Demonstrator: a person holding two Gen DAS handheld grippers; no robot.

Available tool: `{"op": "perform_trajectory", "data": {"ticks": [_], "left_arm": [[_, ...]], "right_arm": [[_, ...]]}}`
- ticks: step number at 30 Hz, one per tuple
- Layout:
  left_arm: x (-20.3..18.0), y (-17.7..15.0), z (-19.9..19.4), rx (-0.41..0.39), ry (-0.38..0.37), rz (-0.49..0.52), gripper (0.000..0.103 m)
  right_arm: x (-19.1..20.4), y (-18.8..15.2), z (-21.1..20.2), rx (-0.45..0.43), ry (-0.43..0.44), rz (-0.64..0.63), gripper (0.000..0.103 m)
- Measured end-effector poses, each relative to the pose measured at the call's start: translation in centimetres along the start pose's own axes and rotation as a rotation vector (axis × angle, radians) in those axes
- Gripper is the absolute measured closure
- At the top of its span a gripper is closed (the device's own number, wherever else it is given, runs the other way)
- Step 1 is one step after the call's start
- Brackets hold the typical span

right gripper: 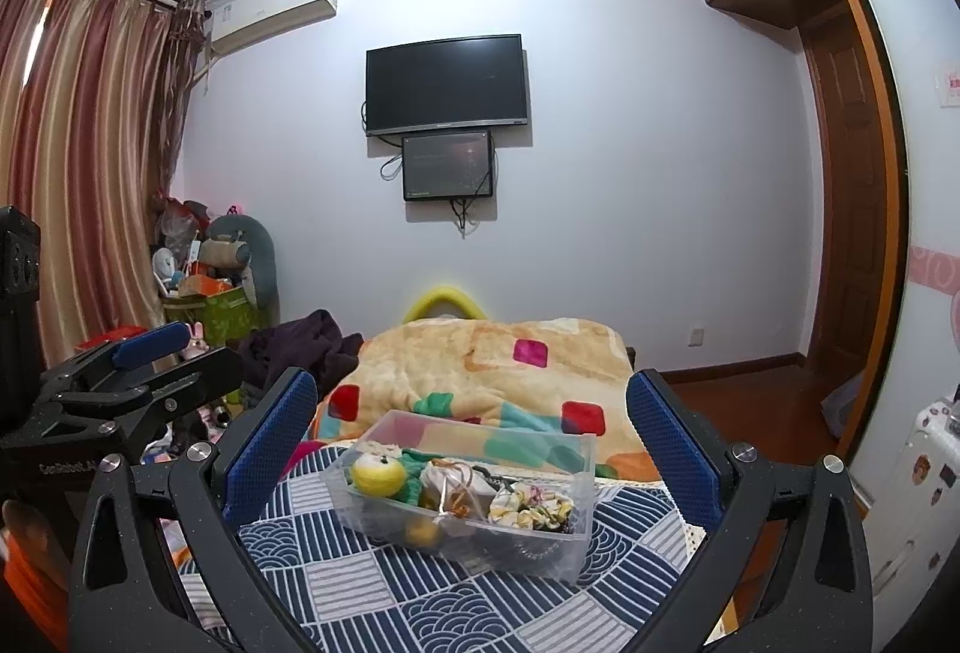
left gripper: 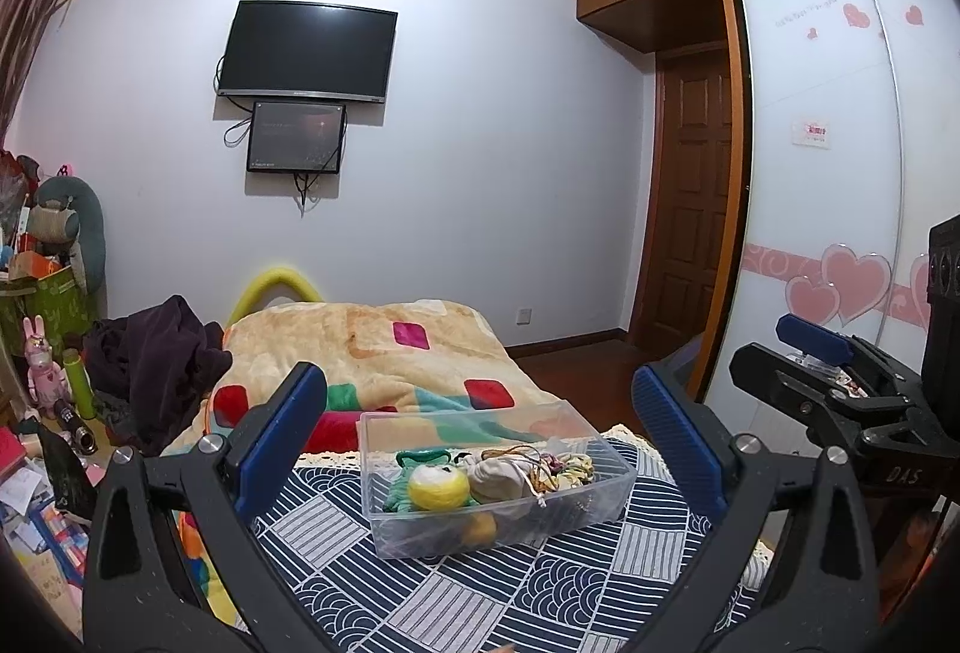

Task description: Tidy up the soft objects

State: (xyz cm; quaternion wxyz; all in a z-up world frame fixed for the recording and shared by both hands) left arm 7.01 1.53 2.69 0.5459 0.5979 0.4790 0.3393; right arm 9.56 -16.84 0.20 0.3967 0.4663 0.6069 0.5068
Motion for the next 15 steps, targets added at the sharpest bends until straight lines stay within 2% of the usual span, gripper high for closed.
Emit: {"op": "perform_trajectory", "data": {"ticks": [6, 15], "left_arm": [[0.16, 0.09, -0.24, -0.007, -0.018, -0.005, 0.000], [0.13, 0.00, -0.14, 0.006, -0.008, 0.003, 0.000]], "right_arm": [[-0.28, 0.14, 0.04, 0.002, -0.001, 0.010, 0.000], [-0.27, 0.08, 0.11, 0.011, 0.001, 0.000, 0.000]]}}
Point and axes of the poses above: each gripper's, at about its wrist camera, not at the fingertips, and z roughly the way its jaws point, x to its left, y to its top, the point moved 2 cm from there along z, roughly the way its jaws point, and after that the axes turned 9 degrees about -y, right-handed, at the moved point
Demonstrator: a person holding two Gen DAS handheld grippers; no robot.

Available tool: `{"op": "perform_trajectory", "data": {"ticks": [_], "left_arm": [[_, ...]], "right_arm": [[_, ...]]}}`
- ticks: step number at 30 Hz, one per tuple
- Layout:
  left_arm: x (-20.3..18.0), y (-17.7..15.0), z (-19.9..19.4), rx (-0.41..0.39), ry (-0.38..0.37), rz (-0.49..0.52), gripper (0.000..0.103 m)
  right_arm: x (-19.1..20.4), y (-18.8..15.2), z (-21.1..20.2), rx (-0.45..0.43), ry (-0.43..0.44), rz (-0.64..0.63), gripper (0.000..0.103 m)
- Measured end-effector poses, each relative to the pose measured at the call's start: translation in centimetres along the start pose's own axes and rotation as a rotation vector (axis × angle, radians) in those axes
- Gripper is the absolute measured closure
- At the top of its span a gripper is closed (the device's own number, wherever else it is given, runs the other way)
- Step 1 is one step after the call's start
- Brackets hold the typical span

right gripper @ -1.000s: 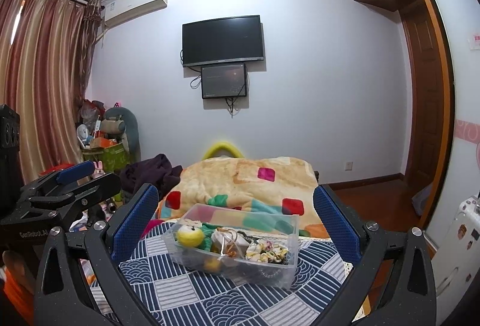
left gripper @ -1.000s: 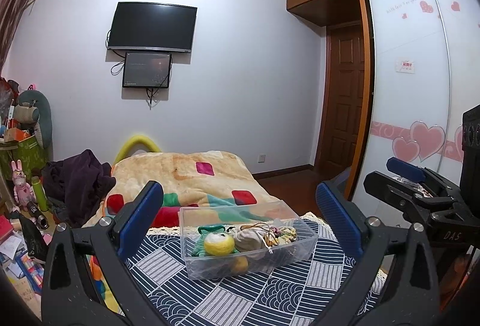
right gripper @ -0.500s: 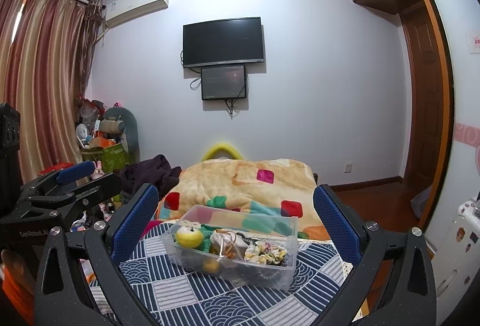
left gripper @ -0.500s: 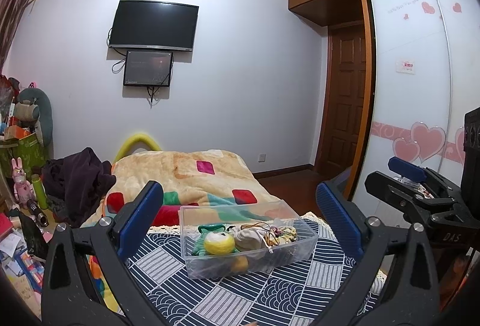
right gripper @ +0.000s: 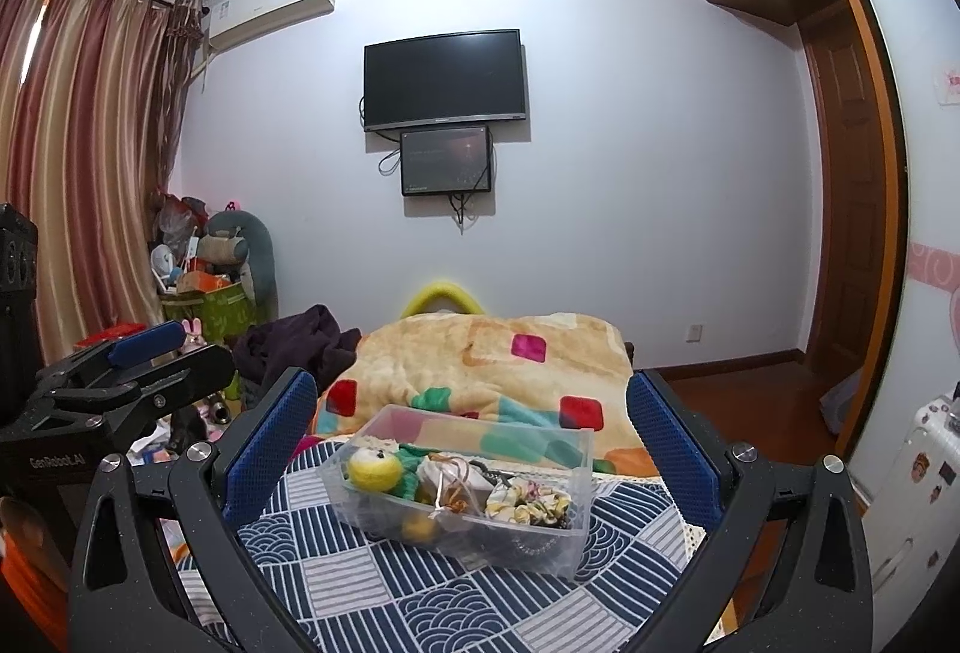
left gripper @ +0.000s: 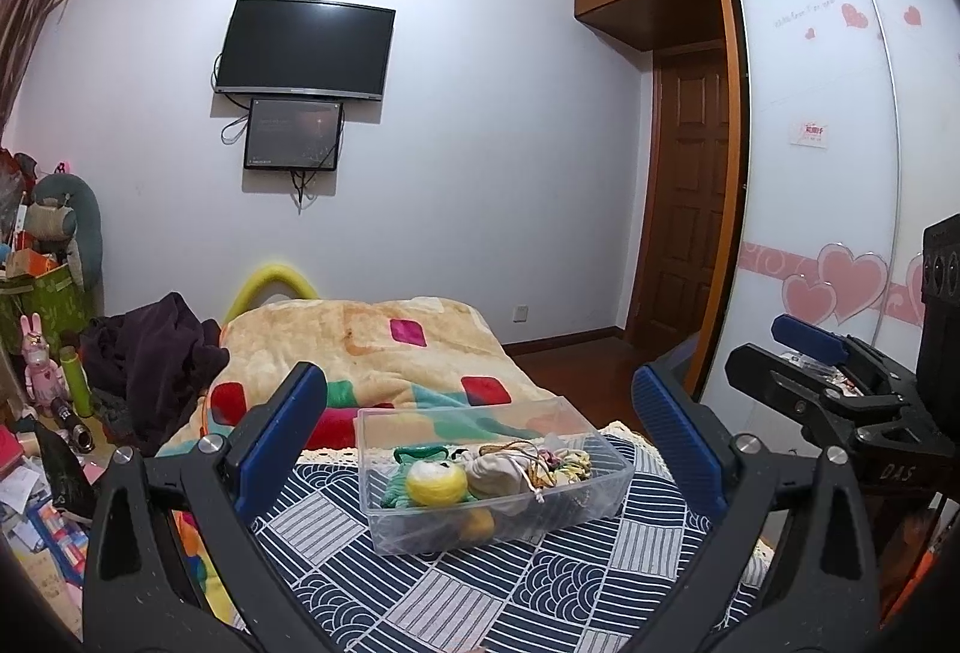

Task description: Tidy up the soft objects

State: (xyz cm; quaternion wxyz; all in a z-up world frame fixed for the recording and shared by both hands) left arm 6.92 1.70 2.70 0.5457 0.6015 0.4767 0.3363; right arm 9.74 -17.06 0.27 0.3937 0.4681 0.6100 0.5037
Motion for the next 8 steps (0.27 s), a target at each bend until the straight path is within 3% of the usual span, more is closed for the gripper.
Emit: {"op": "perform_trajectory", "data": {"ticks": [8], "left_arm": [[0.19, -0.09, 0.25, 0.013, -0.016, -0.025, 0.000]], "right_arm": [[0.14, -0.13, 0.18, 0.004, 0.003, -0.003, 0.000]]}}
Point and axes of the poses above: each gripper's, at about its wrist camera, not at the fingertips, and z roughly the way its jaws point, x to its left, y to its top, the point moved 2 cm from there along z, roughly the way its jaws point, and after that the axes turned 9 degrees about -y, right-handed, at the moved point
